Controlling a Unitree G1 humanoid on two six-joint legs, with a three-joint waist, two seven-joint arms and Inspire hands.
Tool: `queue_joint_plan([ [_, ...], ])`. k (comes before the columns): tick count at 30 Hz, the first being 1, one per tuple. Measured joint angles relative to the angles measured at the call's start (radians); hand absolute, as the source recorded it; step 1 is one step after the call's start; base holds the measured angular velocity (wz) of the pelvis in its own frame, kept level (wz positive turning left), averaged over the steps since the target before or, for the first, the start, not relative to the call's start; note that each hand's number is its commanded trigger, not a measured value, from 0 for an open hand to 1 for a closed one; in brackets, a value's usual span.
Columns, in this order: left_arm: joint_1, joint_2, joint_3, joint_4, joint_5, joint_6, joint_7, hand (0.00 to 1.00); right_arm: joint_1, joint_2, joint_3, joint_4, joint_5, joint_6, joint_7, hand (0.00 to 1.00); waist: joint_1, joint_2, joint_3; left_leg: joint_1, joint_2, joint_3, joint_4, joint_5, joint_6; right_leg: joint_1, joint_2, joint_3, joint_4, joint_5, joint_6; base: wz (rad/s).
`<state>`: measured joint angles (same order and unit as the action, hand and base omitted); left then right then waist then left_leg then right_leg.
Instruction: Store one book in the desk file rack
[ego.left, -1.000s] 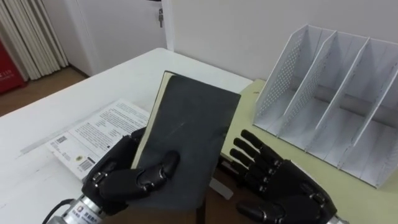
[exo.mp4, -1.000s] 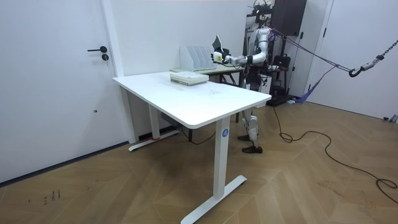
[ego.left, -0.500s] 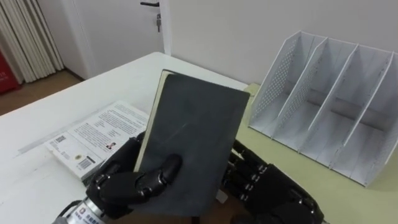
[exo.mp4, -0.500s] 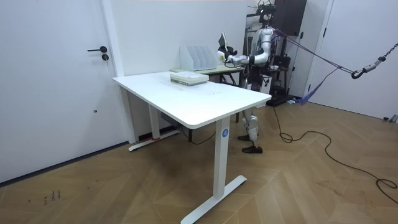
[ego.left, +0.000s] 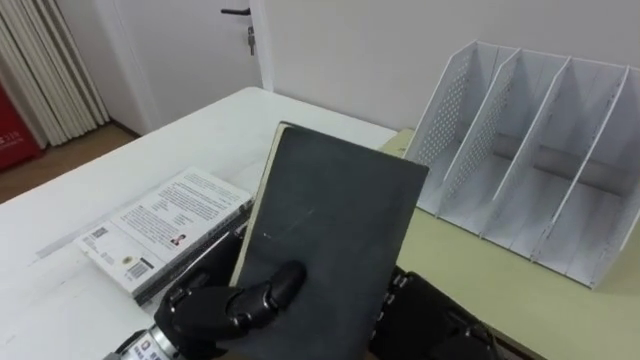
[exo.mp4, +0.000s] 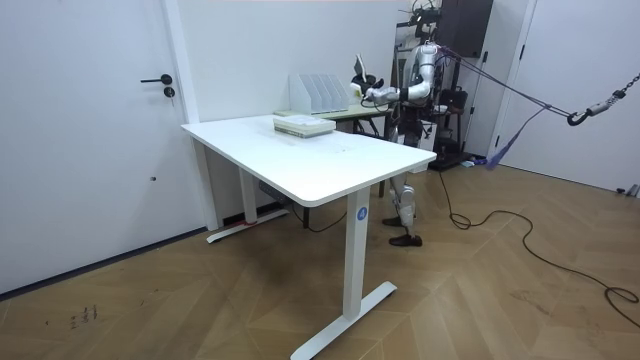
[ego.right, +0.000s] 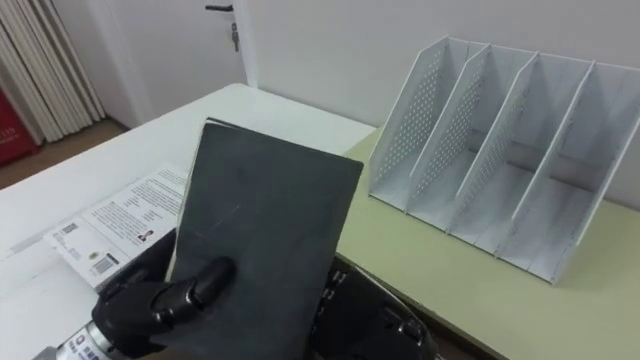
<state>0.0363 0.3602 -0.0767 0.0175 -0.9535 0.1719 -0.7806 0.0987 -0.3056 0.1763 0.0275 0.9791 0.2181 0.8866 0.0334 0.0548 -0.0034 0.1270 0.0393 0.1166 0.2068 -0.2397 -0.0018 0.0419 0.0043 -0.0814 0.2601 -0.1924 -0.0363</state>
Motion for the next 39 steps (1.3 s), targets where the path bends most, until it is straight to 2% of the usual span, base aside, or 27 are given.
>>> queue_joint_plan([
  [3, 0.000, 0.024, -0.011, 0.002, 0.000, 0.005, 0.000, 1.00, 0.001, -0.014, 0.007, 0.000, 0.000, 0.002, -0.001, 0.00, 0.001, -0.008, 0.0047, -0.001, 0.000, 0.002, 0.000, 0.000, 0.000, -0.001, 0.000, 0.001, 0.000, 0.000, 0.000, 0.00],
  [8, 0.000, 0.053, -0.017, 0.003, 0.000, 0.020, 0.002, 1.00, 0.001, -0.017, 0.009, -0.001, 0.000, 0.024, -0.009, 0.00, -0.002, -0.010, 0.0033, -0.014, 0.000, 0.002, 0.008, 0.000, 0.000, -0.008, 0.000, -0.001, -0.001, 0.000, 0.000, 0.01],
  [10, 0.000, 0.054, -0.018, 0.004, 0.000, 0.022, 0.002, 1.00, 0.001, -0.019, 0.011, -0.001, 0.002, 0.024, -0.013, 0.02, -0.002, -0.008, 0.0027, -0.015, 0.000, 0.002, 0.008, 0.000, 0.000, -0.009, 0.000, -0.001, -0.001, 0.000, 0.000, 0.00],
  [11, 0.000, 0.054, -0.018, 0.004, 0.000, 0.023, 0.003, 1.00, 0.001, -0.020, 0.011, -0.002, 0.002, 0.024, -0.014, 0.18, -0.002, -0.006, 0.0016, -0.016, 0.000, 0.002, 0.008, 0.000, 0.000, -0.009, 0.000, -0.002, -0.001, 0.000, 0.000, 0.00],
  [13, 0.000, 0.055, -0.018, 0.004, 0.000, 0.024, 0.003, 1.00, 0.001, -0.021, 0.013, -0.003, 0.002, 0.024, -0.017, 0.79, -0.003, -0.002, -0.0004, -0.016, 0.000, 0.002, 0.008, 0.000, 0.000, -0.009, 0.000, -0.001, -0.001, 0.000, 0.000, 0.00],
  [14, -0.001, 0.059, -0.019, 0.008, 0.000, 0.024, 0.001, 1.00, 0.001, -0.024, 0.015, -0.003, 0.001, 0.024, -0.027, 1.00, -0.003, 0.001, -0.0024, -0.016, 0.000, 0.002, 0.009, 0.000, 0.000, -0.009, 0.000, -0.001, -0.002, 0.000, 0.000, 0.00],
  [19, -0.007, 0.100, -0.047, 0.020, 0.000, 0.031, -0.059, 1.00, 0.003, -0.061, 0.019, -0.002, -0.004, 0.024, -0.100, 1.00, 0.001, 0.010, -0.0037, -0.014, 0.000, 0.009, 0.011, 0.000, 0.000, -0.006, 0.000, 0.000, -0.002, 0.000, 0.000, -0.01],
  [24, -0.007, 0.124, -0.065, 0.068, 0.006, 0.065, -0.083, 1.00, 0.004, -0.080, 0.040, -0.034, -0.009, 0.024, -0.099, 1.00, 0.000, 0.020, -0.0033, -0.012, -0.001, 0.017, 0.011, 0.000, 0.000, -0.006, 0.002, 0.000, -0.002, 0.000, 0.000, 0.00],
  [25, -0.008, 0.126, -0.086, 0.065, 0.005, 0.069, -0.105, 1.00, 0.004, -0.081, 0.045, -0.034, -0.008, 0.024, -0.096, 1.00, 0.003, 0.020, -0.0030, -0.012, 0.000, 0.018, 0.011, 0.000, 0.000, -0.006, 0.001, -0.001, -0.002, 0.000, 0.000, 0.00],
  [29, -0.007, 0.131, -0.089, 0.061, 0.009, 0.083, -0.136, 1.00, 0.004, -0.083, 0.056, -0.036, -0.007, 0.025, -0.096, 1.00, 0.006, 0.019, -0.0022, -0.013, 0.001, 0.018, 0.014, 0.000, 0.000, -0.009, 0.000, -0.001, -0.004, 0.000, -0.001, 0.00],
  [39, -0.007, 0.135, -0.088, 0.061, 0.010, 0.091, -0.147, 1.00, 0.004, -0.085, 0.058, -0.038, -0.006, 0.025, -0.094, 1.00, 0.007, 0.017, -0.0021, -0.013, 0.001, 0.019, 0.015, 0.000, 0.000, -0.008, 0.000, -0.001, -0.003, 0.000, -0.001, 0.00],
])
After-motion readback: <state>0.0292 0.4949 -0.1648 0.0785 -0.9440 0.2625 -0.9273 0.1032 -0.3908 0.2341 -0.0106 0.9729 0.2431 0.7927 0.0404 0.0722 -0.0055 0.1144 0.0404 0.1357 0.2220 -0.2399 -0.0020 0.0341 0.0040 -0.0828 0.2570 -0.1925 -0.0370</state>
